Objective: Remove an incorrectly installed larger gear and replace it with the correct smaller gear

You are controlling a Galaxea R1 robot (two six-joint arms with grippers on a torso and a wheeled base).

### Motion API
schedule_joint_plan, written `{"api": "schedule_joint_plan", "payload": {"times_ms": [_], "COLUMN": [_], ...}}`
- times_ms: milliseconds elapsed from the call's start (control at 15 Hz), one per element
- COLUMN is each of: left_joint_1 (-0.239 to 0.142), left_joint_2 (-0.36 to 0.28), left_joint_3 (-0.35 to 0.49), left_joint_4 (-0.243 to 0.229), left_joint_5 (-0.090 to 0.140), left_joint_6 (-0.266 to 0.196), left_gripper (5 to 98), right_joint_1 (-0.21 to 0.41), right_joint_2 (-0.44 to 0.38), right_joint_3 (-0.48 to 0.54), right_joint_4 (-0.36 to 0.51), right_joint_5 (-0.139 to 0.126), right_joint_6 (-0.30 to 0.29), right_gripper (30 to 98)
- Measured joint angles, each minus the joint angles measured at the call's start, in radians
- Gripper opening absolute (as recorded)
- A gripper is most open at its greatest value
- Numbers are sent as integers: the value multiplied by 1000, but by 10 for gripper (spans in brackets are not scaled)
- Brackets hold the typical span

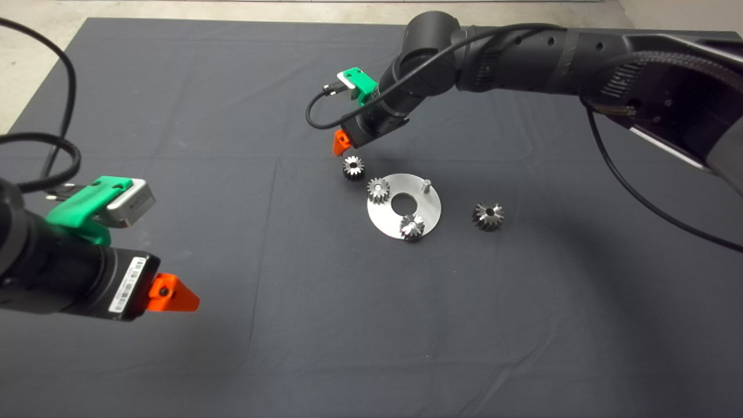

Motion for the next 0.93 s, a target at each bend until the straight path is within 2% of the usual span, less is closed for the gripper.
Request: {"api": "schedule_joint_plan", "payload": {"times_ms": [533, 933], "left_joint_1": [0, 0], "left_joint_2": [0, 0], "left_joint_3": [0, 0], "left_joint_4": [0, 0], "left_joint_5": [0, 1], "left_joint_6": [0, 0], "left_gripper": [981, 981], "right_joint_1": [-22, -53], "right_joint_2": [0, 1], "right_joint_3": [2, 56], "right_joint_4": [-31, -64], "right_joint_5": [2, 8], "right_joint_6": [-16, -29], "right_gripper": [923, 923]}}
